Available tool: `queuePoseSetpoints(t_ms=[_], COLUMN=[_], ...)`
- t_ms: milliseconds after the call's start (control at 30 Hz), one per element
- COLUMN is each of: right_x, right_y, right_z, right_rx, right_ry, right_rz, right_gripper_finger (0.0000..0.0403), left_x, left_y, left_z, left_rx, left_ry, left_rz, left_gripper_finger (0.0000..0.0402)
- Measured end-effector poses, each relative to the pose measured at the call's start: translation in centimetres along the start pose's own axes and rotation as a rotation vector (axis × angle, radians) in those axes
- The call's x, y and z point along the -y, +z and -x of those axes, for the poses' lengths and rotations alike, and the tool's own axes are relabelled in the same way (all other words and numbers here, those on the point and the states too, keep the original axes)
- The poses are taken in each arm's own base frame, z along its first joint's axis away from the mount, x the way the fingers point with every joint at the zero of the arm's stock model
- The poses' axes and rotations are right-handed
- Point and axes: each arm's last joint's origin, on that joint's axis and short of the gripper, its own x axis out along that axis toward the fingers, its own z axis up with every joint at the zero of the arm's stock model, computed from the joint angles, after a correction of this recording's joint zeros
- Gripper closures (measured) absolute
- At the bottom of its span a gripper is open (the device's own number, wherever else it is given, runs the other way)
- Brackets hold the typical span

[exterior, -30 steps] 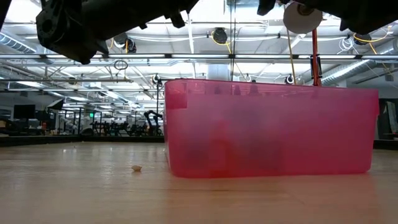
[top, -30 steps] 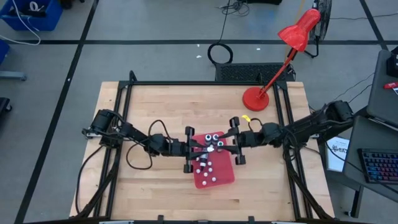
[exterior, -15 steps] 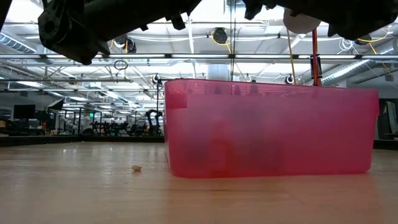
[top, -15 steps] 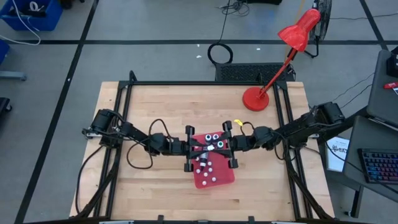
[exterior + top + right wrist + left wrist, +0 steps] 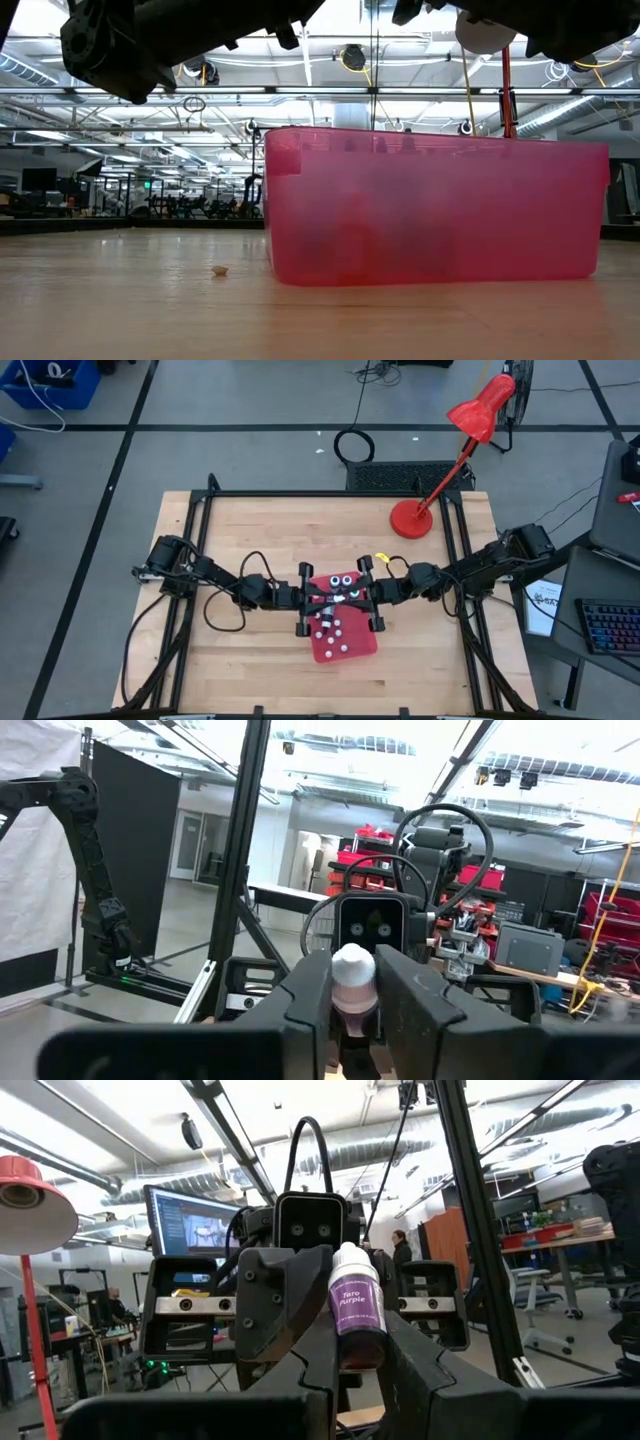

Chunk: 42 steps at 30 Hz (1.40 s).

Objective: Pick & Place food coloring
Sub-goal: Put the small purple food coloring bottle into the red bin

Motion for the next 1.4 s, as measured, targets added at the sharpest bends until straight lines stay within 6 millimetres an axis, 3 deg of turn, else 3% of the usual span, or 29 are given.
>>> queuePoseSetpoints(t_ms=[167,333,633,867,1400], right_x=[0.0,-0.1,-1.0,-2.2,-3.6], right_y=[-0.2,-0.4,1.9,3.2,3.7], right_z=[0.0,0.0,-2.9,-3.7,-2.8], right_rx=[-0.02,-0.057,-0.462,-0.568,-0.647], right_ry=[0.004,0.013,-0.043,-0.056,-0.096], right_rz=[0.002,0.026,0.15,0.205,0.278], right_gripper_finger=[0.0344,0.0319,0.027,0.0281,0.0293], left_x=[0.1,0.1,0.1,0.2,0.6], left_y=[-0.1,-0.3,-0.7,-0.8,-0.9], left_z=[0.0,0.0,0.1,0.1,0.1], left_rx=[-0.009,-0.025,-0.065,-0.078,-0.093], left_ry=[-0.005,-0.013,-0.018,-0.016,-0.021], left_rz=[0.014,0.018,0.023,0.027,0.04], left_gripper_finger=[0.0351,0.0351,0.0351,0.0351,0.0351])
